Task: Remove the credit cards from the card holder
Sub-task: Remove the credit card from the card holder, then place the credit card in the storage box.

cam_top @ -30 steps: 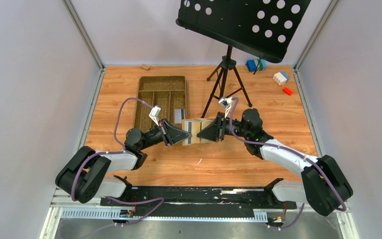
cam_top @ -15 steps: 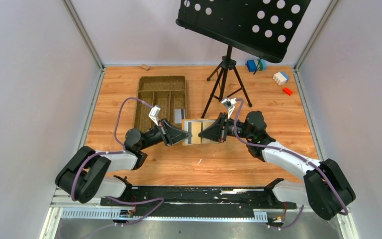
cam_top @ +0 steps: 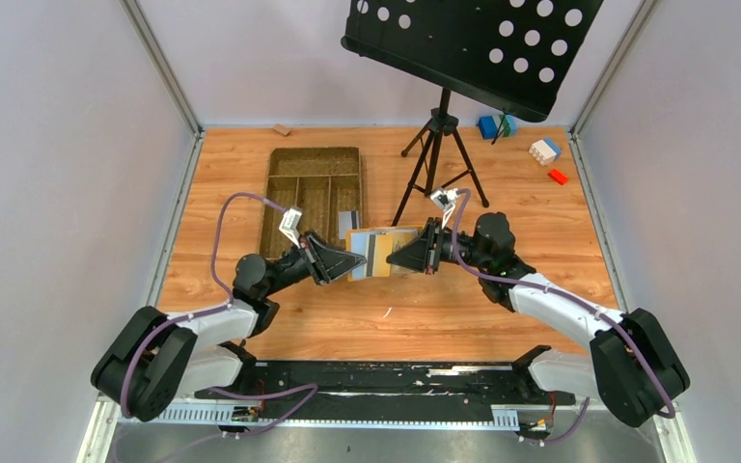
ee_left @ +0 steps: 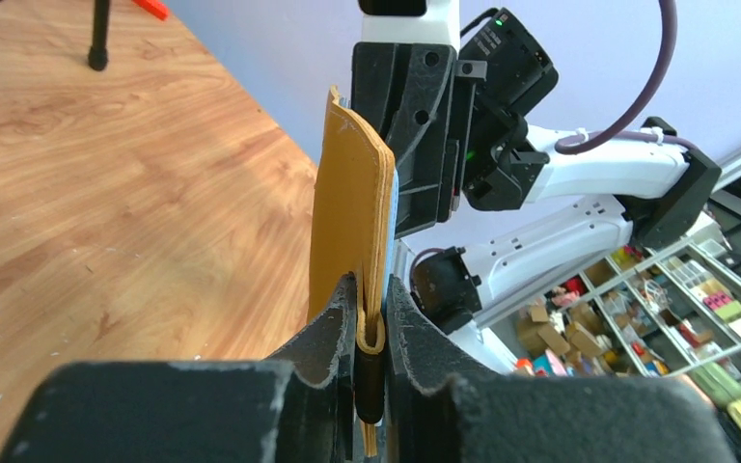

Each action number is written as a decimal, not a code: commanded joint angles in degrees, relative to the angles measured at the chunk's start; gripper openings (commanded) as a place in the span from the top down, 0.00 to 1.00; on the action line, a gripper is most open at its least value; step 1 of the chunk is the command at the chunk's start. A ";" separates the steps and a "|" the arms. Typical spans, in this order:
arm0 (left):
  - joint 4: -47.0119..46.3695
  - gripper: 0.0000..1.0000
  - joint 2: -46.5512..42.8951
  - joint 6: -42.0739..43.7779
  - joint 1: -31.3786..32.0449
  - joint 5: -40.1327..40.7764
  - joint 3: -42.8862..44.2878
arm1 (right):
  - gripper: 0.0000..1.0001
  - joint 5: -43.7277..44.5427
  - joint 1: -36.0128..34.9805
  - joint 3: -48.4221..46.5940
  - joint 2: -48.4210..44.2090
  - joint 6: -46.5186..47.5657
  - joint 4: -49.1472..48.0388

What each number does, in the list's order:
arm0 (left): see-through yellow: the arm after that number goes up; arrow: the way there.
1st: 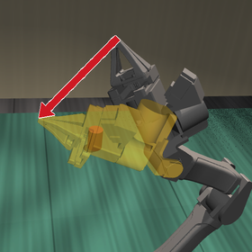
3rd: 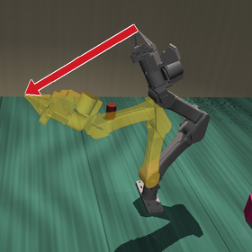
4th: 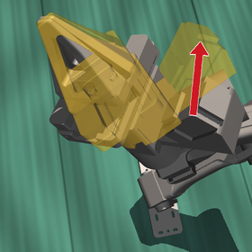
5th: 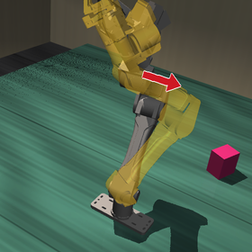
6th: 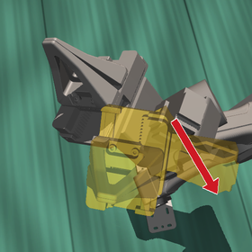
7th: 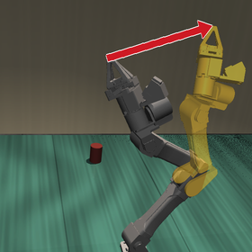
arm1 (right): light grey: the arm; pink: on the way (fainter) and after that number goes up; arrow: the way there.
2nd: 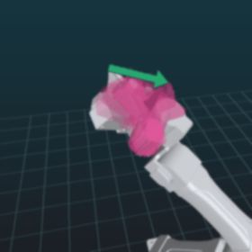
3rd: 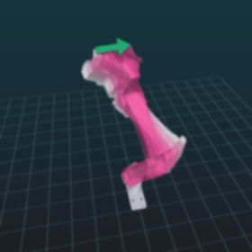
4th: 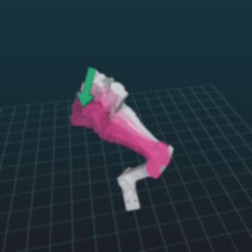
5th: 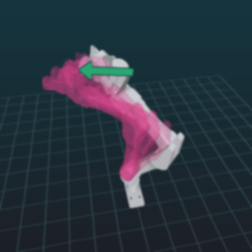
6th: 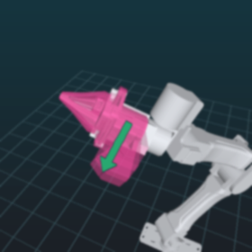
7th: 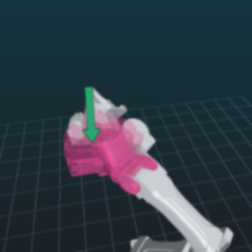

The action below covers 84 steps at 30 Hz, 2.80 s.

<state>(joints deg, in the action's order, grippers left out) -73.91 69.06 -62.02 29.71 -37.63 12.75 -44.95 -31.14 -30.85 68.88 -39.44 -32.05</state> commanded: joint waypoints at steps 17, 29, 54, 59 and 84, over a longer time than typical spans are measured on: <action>42.97 1.00 -24.63 19.30 -2.47 21.39 2.38 | 1.00 6.00 1.84 -2.03 -0.48 3.34 5.88; 76.17 1.00 -47.86 32.48 -2.47 48.55 11.11 | 1.00 14.13 -1.20 -10.79 8.15 2.58 12.38; 83.94 1.00 -68.56 30.00 -2.47 54.21 12.88 | 1.00 25.88 -13.42 -53.83 50.72 -2.72 22.69; 84.33 1.00 -68.53 29.84 -2.49 54.59 12.92 | 0.99 25.99 -13.54 -58.80 55.06 -3.45 24.14; 67.05 1.00 -54.43 26.16 -2.47 38.47 8.15 | 0.12 44.86 -12.30 -19.84 2.97 22.90 30.72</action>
<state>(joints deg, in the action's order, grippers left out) 5.74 7.46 -33.06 27.53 10.04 20.49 -5.91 -44.10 -59.02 77.17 -22.11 0.75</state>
